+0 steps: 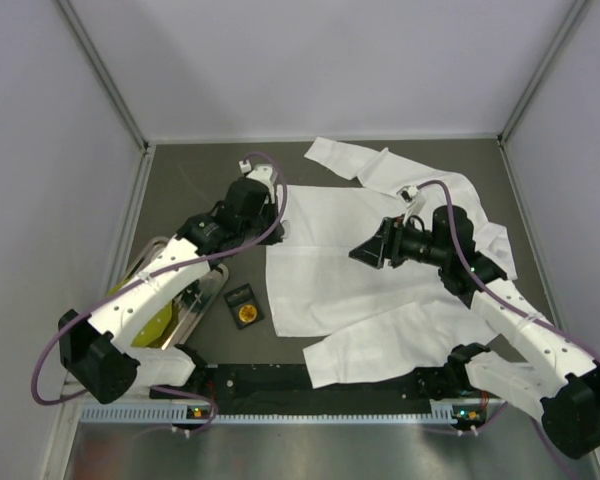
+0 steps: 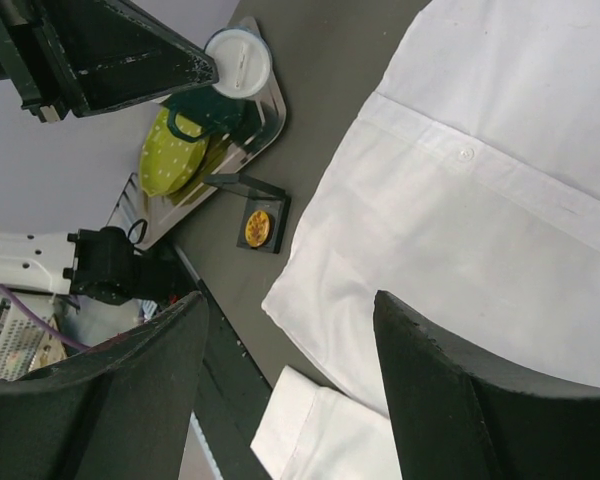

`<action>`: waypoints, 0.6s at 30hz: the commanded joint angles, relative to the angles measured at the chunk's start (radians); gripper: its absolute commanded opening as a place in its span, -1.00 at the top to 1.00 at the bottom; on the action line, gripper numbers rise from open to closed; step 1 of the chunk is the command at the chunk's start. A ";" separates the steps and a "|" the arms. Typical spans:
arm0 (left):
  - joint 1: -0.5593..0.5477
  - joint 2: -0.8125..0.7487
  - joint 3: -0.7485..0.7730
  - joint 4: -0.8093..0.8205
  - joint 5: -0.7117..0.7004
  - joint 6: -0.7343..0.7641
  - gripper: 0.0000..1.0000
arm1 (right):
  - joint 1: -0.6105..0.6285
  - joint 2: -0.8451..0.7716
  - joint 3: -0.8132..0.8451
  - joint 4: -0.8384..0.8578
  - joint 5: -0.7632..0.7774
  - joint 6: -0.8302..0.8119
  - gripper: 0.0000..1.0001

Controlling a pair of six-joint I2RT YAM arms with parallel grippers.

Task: Remove the brooch from the garment
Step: Place the brooch in the brooch box.

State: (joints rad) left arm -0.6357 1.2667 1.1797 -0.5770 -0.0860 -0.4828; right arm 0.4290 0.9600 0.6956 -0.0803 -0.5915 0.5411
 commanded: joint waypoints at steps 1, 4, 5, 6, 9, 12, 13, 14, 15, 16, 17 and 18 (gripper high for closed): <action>0.004 0.003 0.031 -0.083 -0.115 0.061 1.00 | -0.003 -0.014 0.025 -0.009 0.009 -0.018 -0.34; 0.004 -0.001 0.025 -0.104 -0.168 0.076 1.00 | -0.004 -0.015 0.024 -0.009 0.009 -0.018 -0.34; 0.004 -0.003 0.024 -0.110 -0.187 0.079 1.00 | -0.003 -0.015 0.024 -0.009 0.009 -0.021 -0.34; 0.004 -0.004 0.026 -0.113 -0.196 0.081 1.00 | -0.001 -0.015 0.022 -0.009 0.010 -0.020 -0.34; 0.005 -0.007 0.021 -0.123 -0.215 0.079 1.00 | -0.003 -0.014 0.024 -0.009 0.009 -0.021 -0.34; 0.004 -0.007 0.015 -0.121 -0.213 0.079 1.00 | -0.003 -0.015 0.025 -0.010 0.007 -0.020 -0.34; 0.004 -0.004 0.012 -0.121 -0.215 0.078 1.00 | -0.003 -0.015 0.027 -0.010 0.007 -0.020 -0.34; 0.005 -0.003 0.011 -0.121 -0.215 0.076 1.00 | -0.003 -0.015 0.027 -0.010 0.009 -0.020 -0.34; 0.004 -0.003 0.009 -0.119 -0.215 0.076 1.00 | -0.003 -0.017 0.025 -0.010 0.009 -0.020 -0.34; 0.004 -0.003 0.008 -0.118 -0.213 0.076 1.00 | -0.003 -0.015 0.024 -0.009 0.010 -0.018 -0.34; 0.004 -0.003 0.008 -0.118 -0.215 0.075 1.00 | -0.004 -0.014 0.022 -0.010 0.012 -0.020 -0.34; 0.005 -0.006 0.006 -0.116 -0.215 0.075 1.00 | -0.003 -0.010 0.022 -0.009 0.012 -0.017 -0.34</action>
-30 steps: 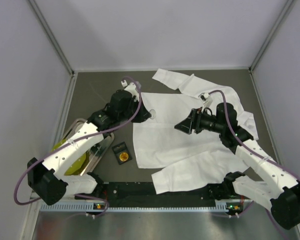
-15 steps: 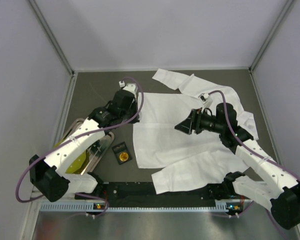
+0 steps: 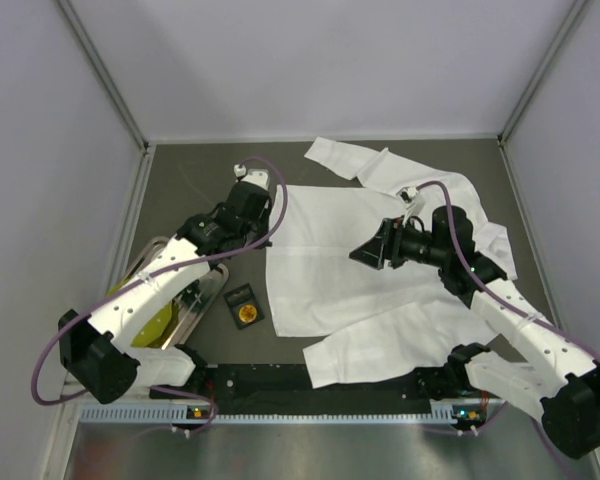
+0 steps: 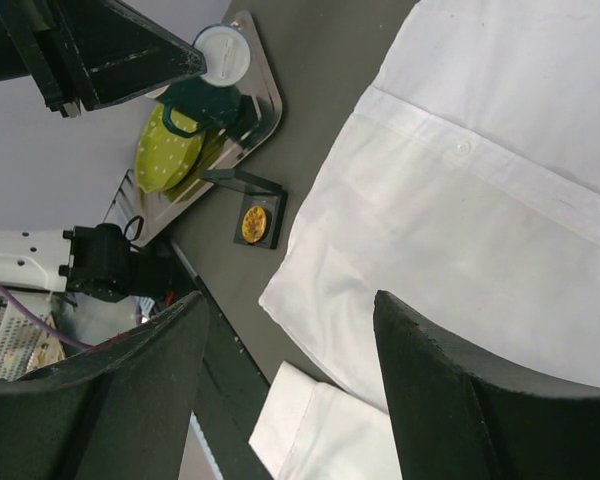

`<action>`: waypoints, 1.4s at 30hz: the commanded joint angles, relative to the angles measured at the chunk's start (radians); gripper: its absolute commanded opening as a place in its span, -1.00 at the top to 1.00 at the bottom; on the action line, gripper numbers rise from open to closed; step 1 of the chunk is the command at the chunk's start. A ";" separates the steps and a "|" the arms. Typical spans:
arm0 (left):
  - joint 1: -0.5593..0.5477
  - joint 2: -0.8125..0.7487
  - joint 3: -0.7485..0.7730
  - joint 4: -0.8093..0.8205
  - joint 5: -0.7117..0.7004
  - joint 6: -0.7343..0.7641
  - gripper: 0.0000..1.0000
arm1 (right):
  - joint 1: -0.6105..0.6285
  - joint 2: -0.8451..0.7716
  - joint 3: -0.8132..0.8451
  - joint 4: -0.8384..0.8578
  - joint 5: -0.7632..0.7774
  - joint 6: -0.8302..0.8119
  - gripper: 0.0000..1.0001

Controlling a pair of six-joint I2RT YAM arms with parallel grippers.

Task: Remove the brooch from the garment
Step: Place the brooch in the brooch box.

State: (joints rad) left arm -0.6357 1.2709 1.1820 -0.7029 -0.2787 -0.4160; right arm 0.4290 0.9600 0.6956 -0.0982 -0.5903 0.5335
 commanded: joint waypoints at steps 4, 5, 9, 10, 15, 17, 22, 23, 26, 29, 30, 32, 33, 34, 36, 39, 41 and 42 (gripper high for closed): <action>0.004 -0.039 -0.022 0.057 -0.010 0.009 1.00 | -0.003 -0.004 0.022 0.009 0.006 0.006 -0.34; 0.005 -0.042 -0.025 0.065 0.001 0.009 1.00 | -0.003 -0.012 0.018 0.015 0.006 0.022 -0.34; 0.005 -0.038 -0.019 0.082 0.029 0.008 1.00 | -0.003 -0.047 -0.024 0.049 0.018 0.054 -0.34; 0.005 -0.035 -0.016 0.083 0.030 0.006 1.00 | -0.003 -0.052 -0.037 0.054 0.020 0.060 -0.35; 0.005 -0.033 -0.036 0.045 0.042 0.023 1.00 | -0.003 -0.067 -0.051 0.055 0.018 0.060 -0.34; 0.005 -0.019 -0.025 0.001 0.108 0.061 1.00 | -0.003 -0.067 -0.056 0.058 0.015 0.051 -0.35; 0.005 0.007 0.044 -0.092 0.243 0.059 1.00 | 0.103 -0.027 0.036 -0.044 0.214 -0.073 -0.36; 0.007 0.008 0.051 -0.102 0.251 0.037 1.00 | 0.207 -0.006 0.062 -0.067 0.269 -0.114 -0.36; 0.021 0.012 0.059 -0.121 0.355 -0.079 1.00 | 0.370 0.035 0.123 -0.060 0.499 -0.301 -0.38; 0.022 0.008 0.062 -0.139 0.438 -0.203 1.00 | 0.500 0.088 0.160 -0.029 0.650 -0.466 -0.39; 0.024 0.010 0.070 -0.148 0.458 -0.249 1.00 | 0.542 0.121 0.162 -0.006 0.665 -0.496 -0.38; 0.022 0.022 0.082 -0.208 0.454 -0.325 1.00 | 0.595 0.149 0.150 0.089 0.704 -0.585 -0.37; 0.022 0.028 0.096 -0.233 0.458 -0.387 1.00 | 0.617 0.179 0.148 0.129 0.730 -0.613 -0.36; 0.024 0.054 0.106 -0.292 0.461 -0.409 1.00 | 0.667 0.193 0.140 0.159 0.736 -0.666 -0.35; 0.024 0.088 0.155 -0.355 0.478 -0.453 1.00 | 0.708 0.221 0.128 0.259 0.794 -0.716 -0.31; 0.031 0.136 0.191 -0.425 0.522 -0.503 1.00 | 0.774 0.266 0.102 0.353 0.888 -0.805 -0.27; 0.037 0.133 0.182 -0.412 0.552 -0.535 1.00 | 0.806 0.287 0.097 0.373 0.914 -0.860 -0.26; 0.041 0.127 0.176 -0.399 0.564 -0.559 1.00 | 0.812 0.295 0.096 0.399 0.941 -0.872 -0.24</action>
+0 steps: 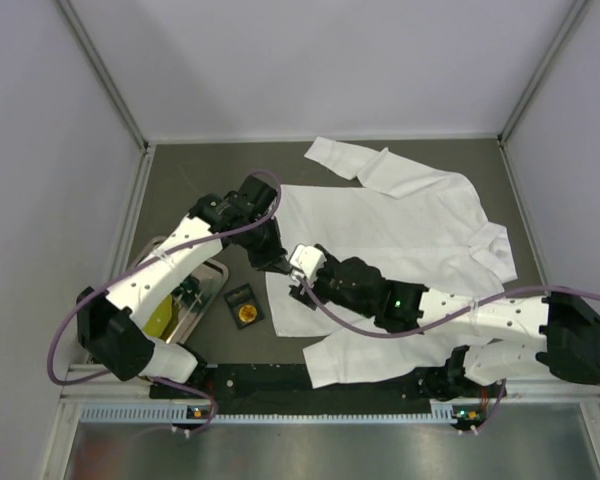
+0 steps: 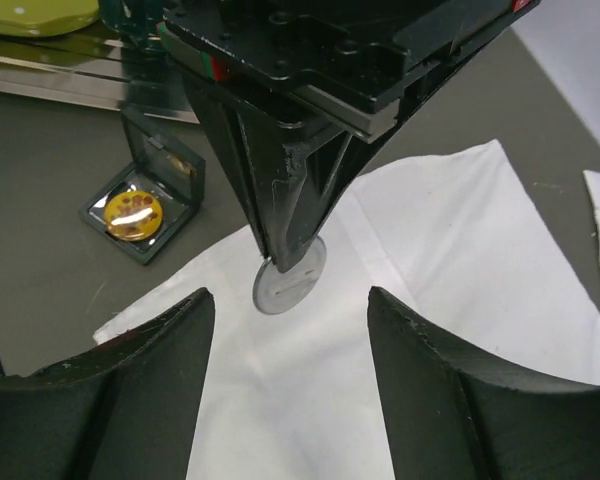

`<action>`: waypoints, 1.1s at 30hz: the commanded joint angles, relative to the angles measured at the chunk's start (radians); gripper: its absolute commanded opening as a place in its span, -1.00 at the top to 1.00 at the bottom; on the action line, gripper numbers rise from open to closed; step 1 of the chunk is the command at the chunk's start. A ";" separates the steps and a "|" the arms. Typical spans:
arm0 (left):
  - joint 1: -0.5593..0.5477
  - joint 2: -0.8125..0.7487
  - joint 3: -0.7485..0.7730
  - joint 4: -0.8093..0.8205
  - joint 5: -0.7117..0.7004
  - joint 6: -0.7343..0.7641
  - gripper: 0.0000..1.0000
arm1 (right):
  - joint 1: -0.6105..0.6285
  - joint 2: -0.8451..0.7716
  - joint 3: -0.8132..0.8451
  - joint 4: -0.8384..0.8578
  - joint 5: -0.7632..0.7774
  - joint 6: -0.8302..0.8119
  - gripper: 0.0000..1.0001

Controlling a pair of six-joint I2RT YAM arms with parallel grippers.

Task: Remove the brooch from the garment
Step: Place the brooch in the brooch box.

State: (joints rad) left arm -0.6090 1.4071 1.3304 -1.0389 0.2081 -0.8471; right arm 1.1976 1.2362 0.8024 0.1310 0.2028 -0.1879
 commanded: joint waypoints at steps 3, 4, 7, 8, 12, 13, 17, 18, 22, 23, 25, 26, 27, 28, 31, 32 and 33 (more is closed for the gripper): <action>0.026 -0.007 0.045 -0.073 0.074 -0.144 1.00 | 0.048 0.043 -0.011 0.180 0.156 -0.171 -0.19; 0.037 -0.005 0.050 -0.079 0.070 -0.147 1.00 | 0.049 0.048 -0.008 0.174 0.158 -0.171 -0.17; 0.061 -0.011 0.053 -0.073 0.102 -0.167 1.00 | 0.053 0.066 -0.026 0.191 0.164 -0.160 -0.13; 0.064 -0.014 0.052 -0.072 0.109 -0.176 1.00 | 0.053 0.075 -0.031 0.197 0.167 -0.157 -0.11; 0.080 -0.022 0.052 -0.067 0.113 -0.188 1.00 | 0.056 0.089 -0.034 0.219 0.167 -0.151 -0.04; 0.084 -0.023 0.052 -0.067 0.114 -0.190 1.00 | 0.056 0.092 -0.032 0.225 0.167 -0.145 -0.04; 0.091 -0.034 0.032 -0.044 0.146 -0.220 1.00 | 0.056 0.108 -0.023 0.228 0.173 -0.142 0.09; 0.092 -0.036 0.027 -0.038 0.157 -0.227 1.00 | 0.057 0.115 -0.022 0.231 0.175 -0.140 0.12; 0.095 -0.042 0.000 -0.013 0.195 -0.251 1.00 | 0.066 0.128 -0.020 0.251 0.195 -0.143 0.31; 0.097 -0.048 -0.011 -0.010 0.203 -0.256 1.00 | 0.071 0.132 -0.020 0.260 0.211 -0.147 0.33; 0.098 -0.056 -0.022 0.002 0.212 -0.265 1.00 | 0.082 0.143 -0.019 0.274 0.228 -0.160 0.41; 0.097 -0.060 -0.030 0.010 0.212 -0.267 1.00 | 0.083 0.143 -0.014 0.280 0.245 -0.160 0.48; 0.097 -0.062 -0.031 0.008 0.211 -0.268 1.00 | 0.085 0.144 -0.014 0.283 0.254 -0.160 0.54; 0.097 -0.065 -0.034 0.010 0.212 -0.265 1.00 | 0.091 0.141 -0.014 0.286 0.260 -0.160 0.75; 0.098 -0.069 -0.039 0.016 0.208 -0.262 1.00 | 0.097 0.128 -0.023 0.294 0.285 -0.151 1.00; 0.098 -0.074 -0.045 0.026 0.212 -0.256 1.00 | 0.097 0.123 -0.032 0.294 0.293 -0.145 1.00; 0.098 -0.077 -0.048 0.049 0.214 -0.248 1.00 | 0.097 0.117 -0.038 0.295 0.296 -0.128 1.00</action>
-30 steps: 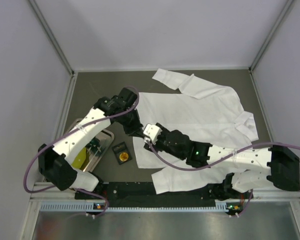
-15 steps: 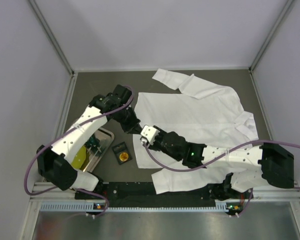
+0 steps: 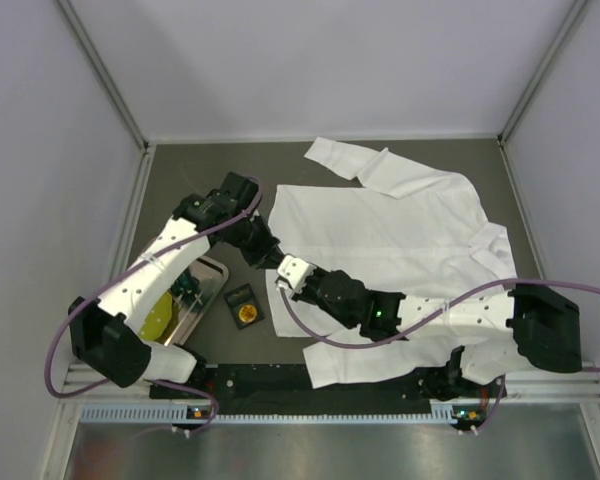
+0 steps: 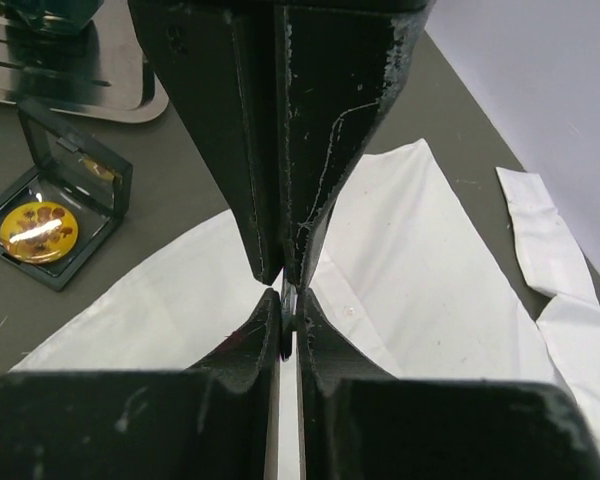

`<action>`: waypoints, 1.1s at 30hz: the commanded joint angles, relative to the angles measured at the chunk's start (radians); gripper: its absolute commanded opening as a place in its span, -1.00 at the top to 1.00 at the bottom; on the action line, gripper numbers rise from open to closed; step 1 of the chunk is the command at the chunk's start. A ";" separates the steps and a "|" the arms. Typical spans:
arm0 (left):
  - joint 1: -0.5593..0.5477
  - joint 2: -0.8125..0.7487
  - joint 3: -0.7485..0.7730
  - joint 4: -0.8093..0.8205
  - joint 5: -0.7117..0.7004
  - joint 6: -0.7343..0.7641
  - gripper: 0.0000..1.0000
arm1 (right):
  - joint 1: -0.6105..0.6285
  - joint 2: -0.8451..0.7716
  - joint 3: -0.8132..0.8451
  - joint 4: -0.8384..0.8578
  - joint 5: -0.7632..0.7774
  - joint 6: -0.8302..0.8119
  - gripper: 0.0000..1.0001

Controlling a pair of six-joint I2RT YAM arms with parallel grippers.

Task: Remove the brooch from the garment
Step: Place the brooch in the brooch box.

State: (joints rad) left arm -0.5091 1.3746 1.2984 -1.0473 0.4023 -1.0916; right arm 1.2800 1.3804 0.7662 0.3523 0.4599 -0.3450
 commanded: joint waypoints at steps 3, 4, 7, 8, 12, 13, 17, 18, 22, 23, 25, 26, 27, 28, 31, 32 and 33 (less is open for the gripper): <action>0.003 -0.049 -0.017 0.085 0.012 0.048 1.00 | 0.016 -0.058 -0.024 0.068 0.040 0.073 1.00; 0.006 -0.048 -0.014 0.090 0.013 0.089 1.00 | 0.016 -0.067 -0.031 0.059 0.036 0.090 1.00; 0.009 -0.054 0.005 0.081 -0.029 0.175 0.63 | 0.018 -0.115 -0.059 0.024 0.014 0.158 1.00; 0.011 -0.069 0.010 0.085 -0.063 0.196 0.47 | 0.016 -0.127 -0.071 0.013 -0.001 0.176 1.00; 0.011 -0.160 -0.023 0.188 -0.140 0.301 -0.34 | 0.015 -0.211 -0.108 -0.042 -0.073 0.289 1.00; 0.011 -0.181 -0.062 0.216 -0.151 0.341 -0.51 | -0.004 -0.225 -0.113 -0.064 -0.099 0.314 1.00; 0.011 -0.340 -0.213 0.515 -0.065 0.444 -0.53 | -0.164 -0.314 -0.159 -0.098 -0.509 0.487 1.00; 0.011 -0.357 -0.241 0.562 -0.009 0.466 -0.51 | -0.213 -0.332 -0.169 -0.061 -0.614 0.576 1.00; 0.011 -0.428 -0.362 0.725 0.257 0.559 -0.46 | -0.393 -0.359 -0.162 -0.030 -0.979 0.728 1.00; 0.011 -0.466 -0.384 0.763 0.294 0.570 -0.43 | -0.416 -0.368 -0.151 -0.033 -1.050 0.744 1.00; 0.011 -0.492 -0.424 0.837 0.392 0.607 -0.43 | -0.448 -0.374 -0.156 0.028 -1.177 0.825 1.00; 0.011 -0.500 -0.430 0.851 0.415 0.622 -0.41 | -0.484 -0.362 -0.159 0.062 -1.225 0.862 1.00; 0.011 -0.496 -0.435 0.860 0.444 0.631 -0.38 | -0.495 -0.351 -0.157 0.097 -1.265 0.924 1.00; 0.011 -0.490 -0.439 0.892 0.470 0.628 -0.34 | -0.504 -0.342 -0.154 0.146 -1.324 0.949 1.00; 0.011 -0.460 -0.448 0.987 0.579 0.566 -0.24 | -0.521 -0.317 -0.150 0.204 -1.346 0.991 1.00; 0.011 -0.444 -0.449 1.000 0.614 0.552 -0.21 | -0.525 -0.314 -0.153 0.220 -1.350 1.000 1.00; 0.011 -0.439 -0.447 1.006 0.625 0.538 -0.17 | -0.533 -0.308 -0.153 0.231 -1.353 1.017 1.00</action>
State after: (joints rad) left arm -0.4984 0.9112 0.8574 -0.2340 0.8455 -0.5270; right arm 0.7738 1.0538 0.5907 0.4282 -0.7448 0.5560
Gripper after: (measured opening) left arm 0.613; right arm 0.033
